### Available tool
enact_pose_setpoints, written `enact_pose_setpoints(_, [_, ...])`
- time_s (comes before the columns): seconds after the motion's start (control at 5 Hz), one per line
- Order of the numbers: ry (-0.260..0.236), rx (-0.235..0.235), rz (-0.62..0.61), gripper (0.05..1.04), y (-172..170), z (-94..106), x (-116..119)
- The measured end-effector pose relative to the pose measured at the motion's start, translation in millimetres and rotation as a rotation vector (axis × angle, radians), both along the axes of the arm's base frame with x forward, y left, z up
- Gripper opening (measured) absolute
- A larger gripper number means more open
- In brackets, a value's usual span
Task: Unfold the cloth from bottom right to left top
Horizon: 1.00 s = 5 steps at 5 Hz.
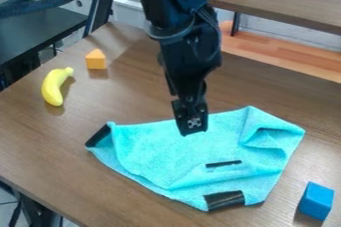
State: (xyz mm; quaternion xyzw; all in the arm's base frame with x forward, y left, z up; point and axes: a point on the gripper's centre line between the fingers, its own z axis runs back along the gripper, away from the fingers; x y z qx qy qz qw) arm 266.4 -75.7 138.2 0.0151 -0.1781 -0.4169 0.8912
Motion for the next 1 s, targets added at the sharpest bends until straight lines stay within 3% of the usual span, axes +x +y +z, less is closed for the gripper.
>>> enact_pose_setpoints(0.2, [0.025,0.002,0.003,1.001,-0.1,-8.6,-1.7])
enact_pose_setpoints(0.4, [-0.011,-0.03,0.03,1.001,-0.4,-26.8,4.9])
enact_pose_setpoints(0.6, [0.013,-0.04,0.042,1.001,-3.6,-57.0,18.4])
enact_pose_setpoints(0.8, [-0.012,-0.027,0.07,1.001,-6.9,-73.6,39.4])
enact_pose_setpoints(1.0, [0.001,0.002,0.104,1.001,-10.8,-94.9,56.2])
